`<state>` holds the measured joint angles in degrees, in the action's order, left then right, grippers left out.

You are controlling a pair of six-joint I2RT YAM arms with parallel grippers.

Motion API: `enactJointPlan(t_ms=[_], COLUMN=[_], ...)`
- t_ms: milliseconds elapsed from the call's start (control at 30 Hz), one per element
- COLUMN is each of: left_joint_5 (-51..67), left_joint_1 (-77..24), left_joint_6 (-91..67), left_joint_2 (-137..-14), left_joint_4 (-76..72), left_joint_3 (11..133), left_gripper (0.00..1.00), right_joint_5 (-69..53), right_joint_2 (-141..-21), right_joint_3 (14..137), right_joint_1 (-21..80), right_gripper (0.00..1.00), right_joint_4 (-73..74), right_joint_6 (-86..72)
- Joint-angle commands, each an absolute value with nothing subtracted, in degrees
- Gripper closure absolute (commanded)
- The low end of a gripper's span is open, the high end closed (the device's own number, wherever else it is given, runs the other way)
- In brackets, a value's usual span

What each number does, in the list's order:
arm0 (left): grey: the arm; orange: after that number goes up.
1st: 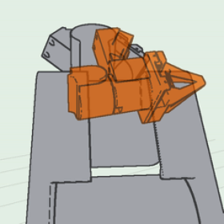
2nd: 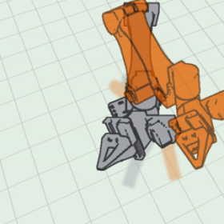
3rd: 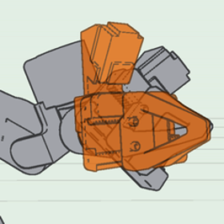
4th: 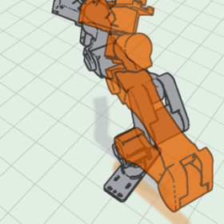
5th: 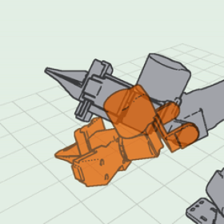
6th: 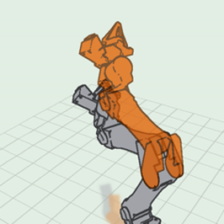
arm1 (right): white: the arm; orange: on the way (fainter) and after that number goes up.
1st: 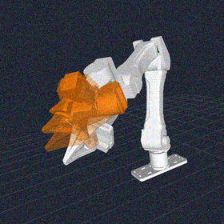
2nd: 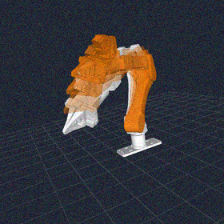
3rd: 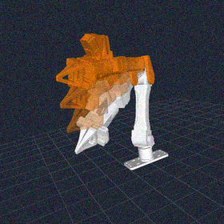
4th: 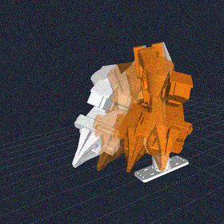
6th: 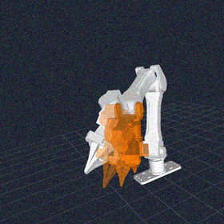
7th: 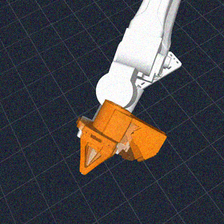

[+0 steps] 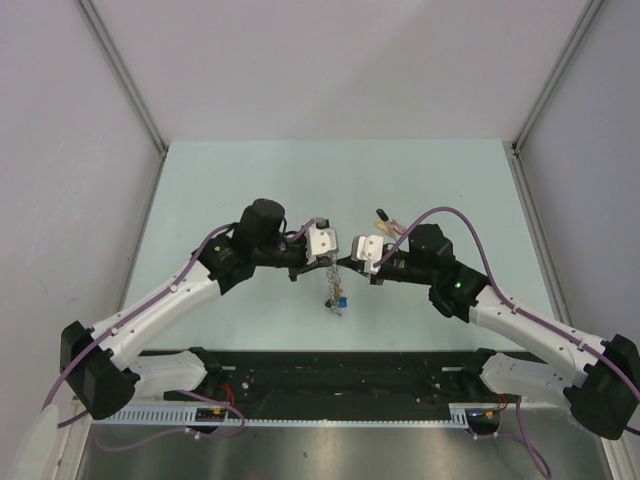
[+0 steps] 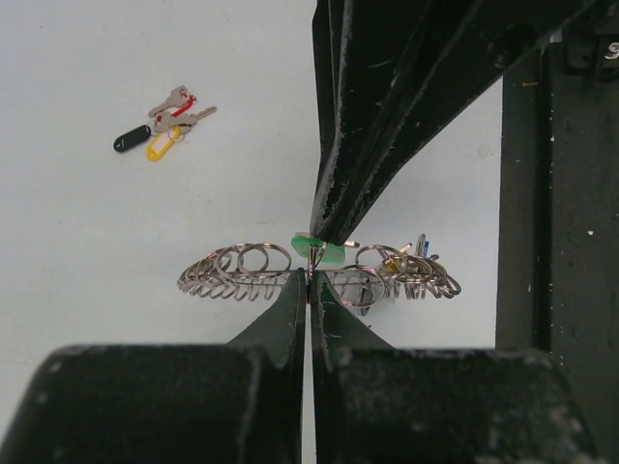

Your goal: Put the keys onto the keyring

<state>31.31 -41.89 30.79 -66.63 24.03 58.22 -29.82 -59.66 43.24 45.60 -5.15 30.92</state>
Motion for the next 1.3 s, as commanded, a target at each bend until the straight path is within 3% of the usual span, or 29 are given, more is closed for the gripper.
enactJointPlan(t_ms=[0,1067,1267], left_joint_5=[31.55,37.70,38.58], left_joint_1=[-42.19,-38.76,-38.76], left_joint_6=[26.81,12.30,12.48], left_joint_2=[-66.80,-56.25,-56.34], left_joint_4=[24.17,4.13,4.31], left_joint_3=[62.22,52.56,52.47], left_gripper=[1.00,1.00,1.00], right_joint_5=[-29.53,-29.45,-29.18], right_joint_2=[-58.27,-59.77,-60.03], right_joint_3=[45.79,46.05,46.05], right_joint_1=[46.41,46.32,46.41], right_gripper=[1.00,1.00,0.94], right_joint_4=[-5.80,-7.73,-8.17], right_joint_6=[32.61,28.92,28.57])
